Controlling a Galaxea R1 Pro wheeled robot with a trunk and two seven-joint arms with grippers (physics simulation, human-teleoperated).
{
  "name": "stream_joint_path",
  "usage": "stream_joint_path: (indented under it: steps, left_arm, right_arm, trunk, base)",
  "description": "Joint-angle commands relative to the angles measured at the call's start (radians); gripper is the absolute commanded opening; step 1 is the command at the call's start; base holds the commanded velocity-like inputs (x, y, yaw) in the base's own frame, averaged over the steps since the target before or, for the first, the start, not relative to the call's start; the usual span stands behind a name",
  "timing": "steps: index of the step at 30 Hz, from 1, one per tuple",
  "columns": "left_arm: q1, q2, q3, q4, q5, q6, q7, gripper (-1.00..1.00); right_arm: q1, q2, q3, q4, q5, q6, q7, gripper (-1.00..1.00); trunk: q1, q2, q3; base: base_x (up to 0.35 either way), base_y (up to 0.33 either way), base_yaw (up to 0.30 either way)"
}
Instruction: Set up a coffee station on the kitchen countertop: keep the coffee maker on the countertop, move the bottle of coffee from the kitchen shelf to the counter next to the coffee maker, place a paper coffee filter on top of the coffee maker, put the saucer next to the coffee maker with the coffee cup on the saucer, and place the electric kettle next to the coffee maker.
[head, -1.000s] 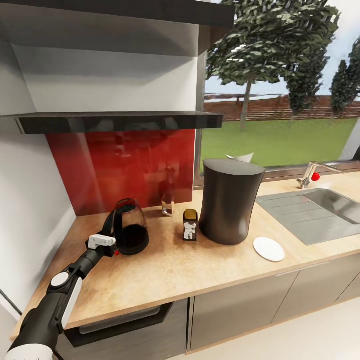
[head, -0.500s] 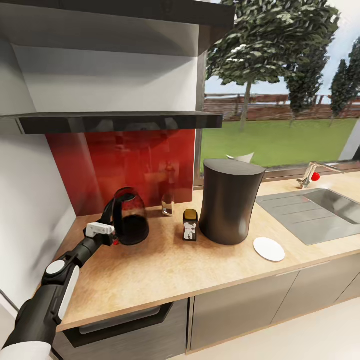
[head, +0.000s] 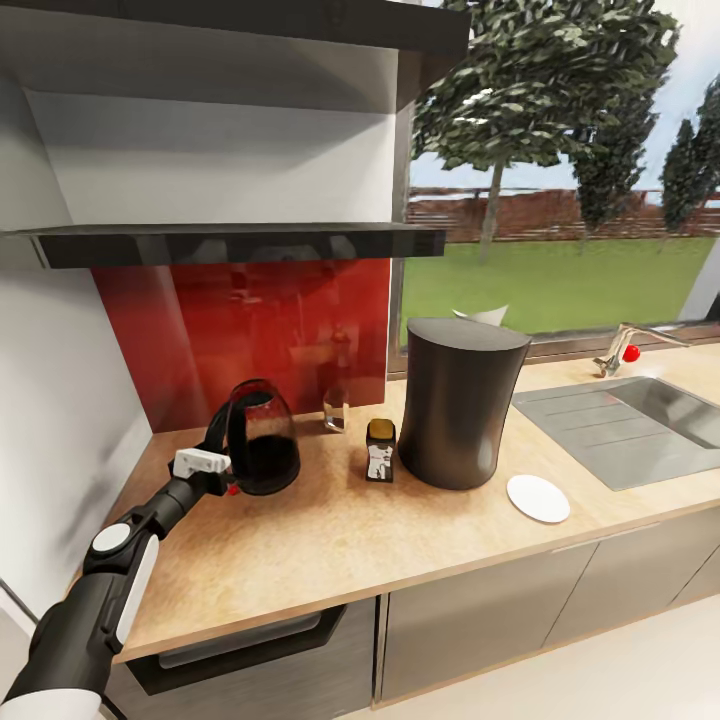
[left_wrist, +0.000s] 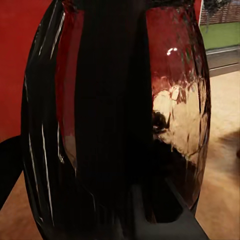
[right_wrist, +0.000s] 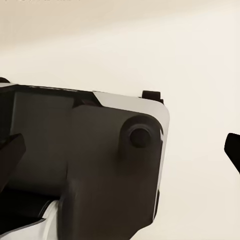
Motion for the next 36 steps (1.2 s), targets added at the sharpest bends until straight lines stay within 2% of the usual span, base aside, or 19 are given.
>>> stream_joint_path:
  steps: [1, 7, 20, 26, 36]
  left_arm:
    - [-0.001, -0.001, 0.002, -0.002, 0.001, 0.006, -0.007, -1.00]
    - [0.000, -0.001, 0.002, -0.001, 0.001, 0.004, -0.005, -1.00]
    - [0.000, -0.002, 0.002, 0.003, 0.001, -0.001, -0.004, -1.00]
    - [0.000, -0.002, 0.002, 0.003, 0.001, -0.002, -0.004, -1.00]
    - [0.000, -0.004, 0.001, 0.003, 0.001, 0.000, 0.001, -1.00]
  right_arm:
    - [-0.001, 0.000, 0.008, 0.001, -0.010, -0.003, 0.004, 1.00]
    - [-0.001, -0.002, 0.008, 0.001, -0.010, -0.002, 0.004, 1.00]
    - [-0.001, -0.002, 0.009, 0.000, -0.010, -0.002, 0.004, 1.00]
    - [-0.001, -0.002, 0.009, 0.001, -0.010, -0.002, 0.004, 1.00]
    - [-0.001, -0.002, 0.009, 0.001, -0.011, -0.002, 0.004, 1.00]
  trunk:
    - [0.001, -0.002, -0.002]
    - [0.001, -0.002, -0.002]
    - [0.001, -0.002, 0.002]
    - [0.001, -0.002, 0.002]
    - [0.001, -0.002, 0.002]
  base:
    - [0.000, 0.000, 0.000]
    - [-0.082, -0.051, -0.069]
    - [-0.221, -0.150, -0.245]
    - [-0.049, -0.024, -0.235]
    - [-0.052, -0.078, -0.042]
